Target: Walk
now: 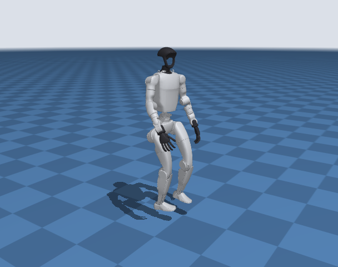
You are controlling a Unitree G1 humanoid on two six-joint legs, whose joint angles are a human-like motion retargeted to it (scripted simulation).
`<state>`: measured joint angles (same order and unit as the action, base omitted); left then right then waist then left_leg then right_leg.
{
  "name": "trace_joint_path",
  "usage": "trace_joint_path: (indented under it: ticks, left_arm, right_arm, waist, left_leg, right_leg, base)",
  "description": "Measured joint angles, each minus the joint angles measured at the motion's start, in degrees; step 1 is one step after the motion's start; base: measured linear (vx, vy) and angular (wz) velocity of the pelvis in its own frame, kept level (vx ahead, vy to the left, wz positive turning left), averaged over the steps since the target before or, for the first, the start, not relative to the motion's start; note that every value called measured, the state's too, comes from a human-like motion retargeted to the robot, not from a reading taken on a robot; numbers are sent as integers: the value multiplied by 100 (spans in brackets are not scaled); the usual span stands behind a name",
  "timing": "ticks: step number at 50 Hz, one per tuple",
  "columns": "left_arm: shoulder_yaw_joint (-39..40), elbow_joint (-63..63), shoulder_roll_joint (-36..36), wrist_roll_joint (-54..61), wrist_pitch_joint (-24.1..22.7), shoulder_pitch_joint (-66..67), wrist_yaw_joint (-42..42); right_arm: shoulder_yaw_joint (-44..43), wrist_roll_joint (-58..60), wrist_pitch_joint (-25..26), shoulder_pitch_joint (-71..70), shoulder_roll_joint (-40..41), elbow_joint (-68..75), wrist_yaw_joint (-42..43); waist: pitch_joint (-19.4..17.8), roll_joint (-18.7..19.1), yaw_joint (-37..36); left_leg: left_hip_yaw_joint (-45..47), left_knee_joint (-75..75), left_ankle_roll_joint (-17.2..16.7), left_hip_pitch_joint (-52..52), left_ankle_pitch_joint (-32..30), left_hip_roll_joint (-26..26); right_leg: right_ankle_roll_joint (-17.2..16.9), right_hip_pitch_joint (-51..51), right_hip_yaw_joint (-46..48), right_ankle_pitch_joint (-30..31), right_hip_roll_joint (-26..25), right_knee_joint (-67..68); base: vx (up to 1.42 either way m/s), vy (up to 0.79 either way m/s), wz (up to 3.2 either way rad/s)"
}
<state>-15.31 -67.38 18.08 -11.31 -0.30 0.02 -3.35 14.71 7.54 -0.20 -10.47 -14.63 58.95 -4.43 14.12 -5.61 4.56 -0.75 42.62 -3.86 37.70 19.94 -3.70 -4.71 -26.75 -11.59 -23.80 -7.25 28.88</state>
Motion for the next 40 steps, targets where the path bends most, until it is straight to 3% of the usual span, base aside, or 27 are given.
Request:
trace_joint_path:
  ticks: [22, 40]
  left_arm:
    - [-17, 43, -12, 11, -5, -243, -233]
    - [-102, 464, -85, -96, -118, -101, -76]
  right_arm:
    - [-117, 794, 68, 414, -13, 1049, -240]
    - [-147, 872, -22, 337, 30, 974, -100]
  waist:
    - [239, 290, 364]
    - [222, 145, 306]
  left_leg:
    - [759, -639, 617, -924, 526, 89]
    - [1090, -1020, 956, -1290, 734, -187]
  right_leg:
    - [-413, 507, -913, -3, 52, -516]
    - [-672, 479, -1185, -276, 317, -367]
  base:
    - [11, 6, -70]
    - [5, 7, -30]
